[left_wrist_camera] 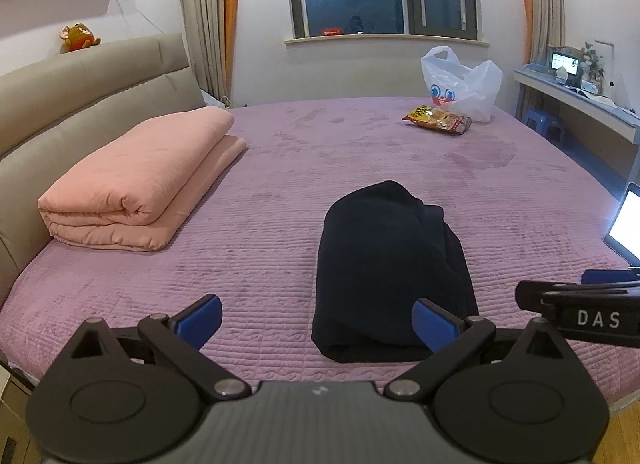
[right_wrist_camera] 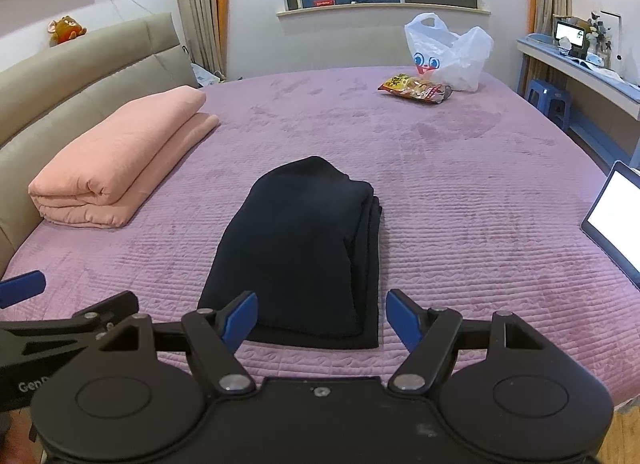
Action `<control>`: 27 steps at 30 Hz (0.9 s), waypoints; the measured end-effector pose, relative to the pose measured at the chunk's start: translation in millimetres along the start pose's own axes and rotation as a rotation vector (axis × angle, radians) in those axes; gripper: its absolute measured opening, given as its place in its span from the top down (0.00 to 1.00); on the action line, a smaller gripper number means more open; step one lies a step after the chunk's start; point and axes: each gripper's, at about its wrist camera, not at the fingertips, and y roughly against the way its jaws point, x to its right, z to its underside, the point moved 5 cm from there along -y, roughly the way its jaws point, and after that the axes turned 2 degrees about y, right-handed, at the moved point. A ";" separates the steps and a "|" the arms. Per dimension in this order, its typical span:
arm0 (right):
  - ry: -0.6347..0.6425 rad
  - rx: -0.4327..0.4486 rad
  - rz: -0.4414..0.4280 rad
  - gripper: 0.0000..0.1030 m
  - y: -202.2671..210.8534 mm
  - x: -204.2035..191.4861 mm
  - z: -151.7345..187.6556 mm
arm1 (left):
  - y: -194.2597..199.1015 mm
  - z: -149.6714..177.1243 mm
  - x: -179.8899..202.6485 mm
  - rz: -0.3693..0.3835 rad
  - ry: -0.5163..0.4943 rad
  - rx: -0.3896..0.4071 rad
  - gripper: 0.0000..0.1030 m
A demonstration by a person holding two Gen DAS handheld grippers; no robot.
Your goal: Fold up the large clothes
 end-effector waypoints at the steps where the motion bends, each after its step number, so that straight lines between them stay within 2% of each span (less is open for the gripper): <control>1: -0.001 0.001 0.001 0.18 0.3 0.4 -0.1 | 0.4 -0.3 -0.4 -0.001 0.002 0.000 0.01; 27: 0.018 -0.005 0.006 0.18 2.3 -4.8 0.0 | 2.5 -1.1 -6.1 -0.009 0.018 0.002 0.01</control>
